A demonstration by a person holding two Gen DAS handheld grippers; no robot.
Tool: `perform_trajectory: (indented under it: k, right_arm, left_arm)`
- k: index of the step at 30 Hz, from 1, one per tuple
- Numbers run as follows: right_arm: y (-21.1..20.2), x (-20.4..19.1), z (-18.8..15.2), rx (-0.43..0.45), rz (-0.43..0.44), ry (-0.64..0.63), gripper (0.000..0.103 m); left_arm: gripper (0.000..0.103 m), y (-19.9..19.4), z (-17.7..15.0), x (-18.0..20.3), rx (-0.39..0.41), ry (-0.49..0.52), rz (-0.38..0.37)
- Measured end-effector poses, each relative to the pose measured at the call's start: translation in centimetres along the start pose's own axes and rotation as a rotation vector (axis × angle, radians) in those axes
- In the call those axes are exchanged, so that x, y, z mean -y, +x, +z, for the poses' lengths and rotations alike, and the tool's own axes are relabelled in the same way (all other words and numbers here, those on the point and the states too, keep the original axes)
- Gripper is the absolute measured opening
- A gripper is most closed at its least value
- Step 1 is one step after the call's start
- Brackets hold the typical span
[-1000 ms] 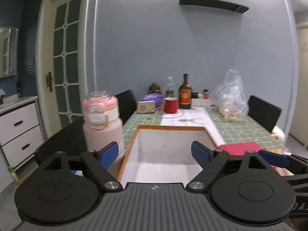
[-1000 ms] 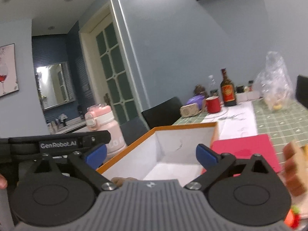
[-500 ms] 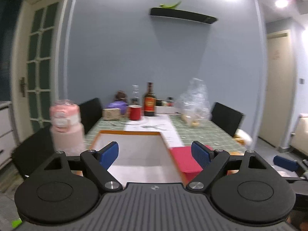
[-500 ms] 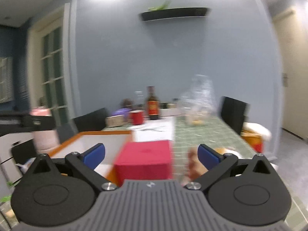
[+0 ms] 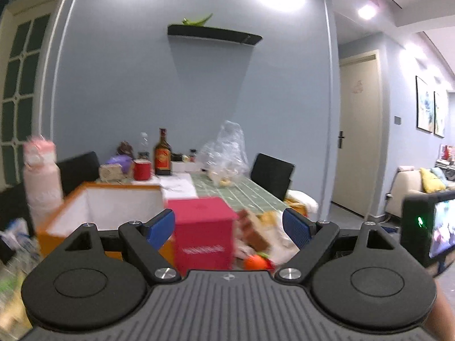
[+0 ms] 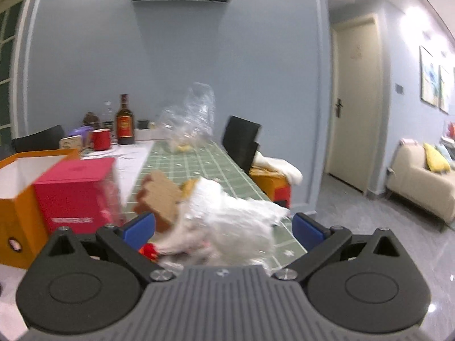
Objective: Organize soft objects
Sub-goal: 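Grasp the white plastic bag with the right tool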
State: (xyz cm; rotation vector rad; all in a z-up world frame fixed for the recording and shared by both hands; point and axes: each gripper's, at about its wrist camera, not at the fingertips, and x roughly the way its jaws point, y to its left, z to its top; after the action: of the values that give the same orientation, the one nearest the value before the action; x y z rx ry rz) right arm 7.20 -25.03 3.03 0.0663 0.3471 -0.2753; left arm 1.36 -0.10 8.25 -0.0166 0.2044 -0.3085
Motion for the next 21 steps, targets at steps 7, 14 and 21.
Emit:
perform_trajectory:
  k: [7, 14, 21]
  right_arm:
    - [3.3, 4.0, -1.5, -0.091, 0.001, 0.129, 0.1]
    - [6.5, 5.7, -3.1, -0.151, 0.088, 0.351, 0.1]
    - [6.2, 0.9, -3.3, -0.047, 0.034, 0.004, 0.1]
  left_arm:
    - [0.1, 5.4, -4.2, 2.9, -0.155, -0.003, -0.126]
    - [0.1, 8.5, -7.6, 4.4, -0.158, 0.068, -0.104]
    - [0.1, 9.6, -9.4, 4.6, -0.235, 0.042, -0.098]
